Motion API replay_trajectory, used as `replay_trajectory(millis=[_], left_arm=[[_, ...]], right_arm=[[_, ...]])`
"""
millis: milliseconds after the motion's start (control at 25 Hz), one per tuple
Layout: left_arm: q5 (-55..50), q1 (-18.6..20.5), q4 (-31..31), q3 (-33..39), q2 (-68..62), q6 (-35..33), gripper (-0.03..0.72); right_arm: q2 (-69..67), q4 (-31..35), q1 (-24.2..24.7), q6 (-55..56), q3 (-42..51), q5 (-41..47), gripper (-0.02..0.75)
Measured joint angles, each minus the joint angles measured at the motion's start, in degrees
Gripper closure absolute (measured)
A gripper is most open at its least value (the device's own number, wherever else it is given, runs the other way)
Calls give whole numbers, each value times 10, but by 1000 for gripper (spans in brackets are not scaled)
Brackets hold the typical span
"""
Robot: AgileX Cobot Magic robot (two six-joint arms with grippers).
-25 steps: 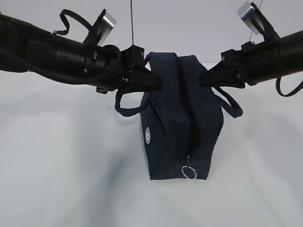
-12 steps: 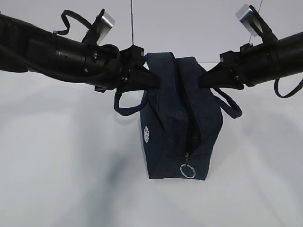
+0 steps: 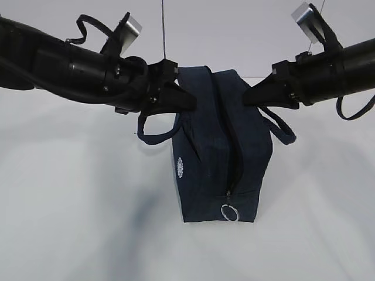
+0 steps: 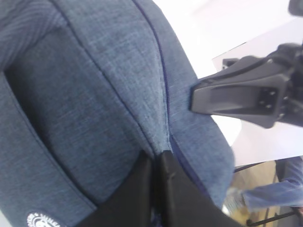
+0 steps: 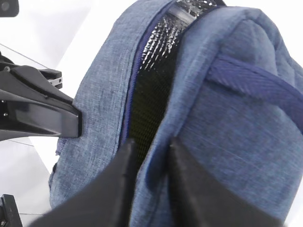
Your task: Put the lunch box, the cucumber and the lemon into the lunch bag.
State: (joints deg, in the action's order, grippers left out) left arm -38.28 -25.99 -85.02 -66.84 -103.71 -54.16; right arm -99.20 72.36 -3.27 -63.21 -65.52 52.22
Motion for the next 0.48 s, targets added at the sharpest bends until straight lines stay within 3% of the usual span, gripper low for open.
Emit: replay_trajectory(millis=[200, 480], left_arm=[[7, 0, 6, 0, 0, 0, 694], [7, 0, 6, 0, 0, 0, 694]], right_arm=[[-1, 23, 0, -31, 0, 14, 622], [-1, 15, 0, -36, 0, 27, 428]])
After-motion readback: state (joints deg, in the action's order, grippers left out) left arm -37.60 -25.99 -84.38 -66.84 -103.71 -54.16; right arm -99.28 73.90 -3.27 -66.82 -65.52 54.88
